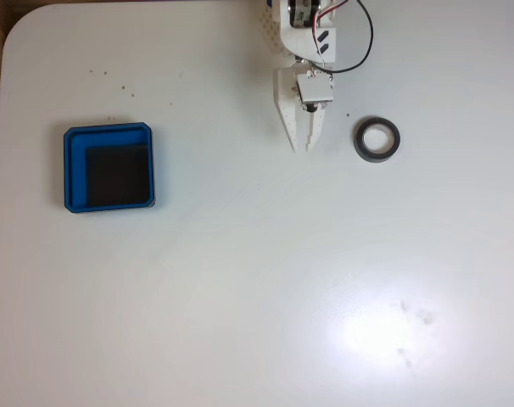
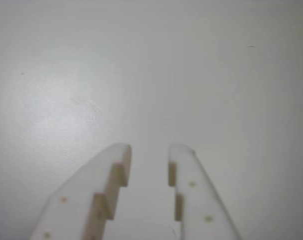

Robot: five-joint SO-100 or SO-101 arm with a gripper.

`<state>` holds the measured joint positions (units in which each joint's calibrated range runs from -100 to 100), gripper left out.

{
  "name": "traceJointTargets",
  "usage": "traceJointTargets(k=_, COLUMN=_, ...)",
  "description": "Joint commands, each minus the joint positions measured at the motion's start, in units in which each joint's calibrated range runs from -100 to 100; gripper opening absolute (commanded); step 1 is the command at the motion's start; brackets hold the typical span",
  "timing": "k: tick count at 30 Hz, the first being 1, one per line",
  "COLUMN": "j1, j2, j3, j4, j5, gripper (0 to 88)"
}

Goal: Pick the black tape roll and drop it in the blue box

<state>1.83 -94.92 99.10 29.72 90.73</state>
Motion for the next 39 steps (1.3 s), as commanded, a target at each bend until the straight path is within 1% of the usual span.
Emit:
traceJointTargets(k=1, j1=0.0, j2=-0.3, j3=0.9, j4=-0.3, j5=0.1, gripper=1.2)
traceJointTargets(k=25, j1=0.5, j2=-0.4, j3=0.9, j4=-0.4, j5=-0.3, gripper=1.2)
traceJointTargets(k=28, j1=-0.7, j2=-0.6, j3=0.9, j4=-0.4, j5=-0.3, gripper=1.2)
traceJointTargets(k=31, j1=-6.0, j2=-0.8, j3=0.7, j4=-0.4, j5=-0.4, gripper=1.2)
traceJointTargets(k=36, j1=-18.6, j2=-0.7, j3=-0.1, j4=-0.4, j5=-0.4, gripper=1.2)
traceJointTargets(k=39, j1=-23.0, j2=-0.4, j3=-0.1, j4=-0.4, j5=-0.4, gripper=1.2)
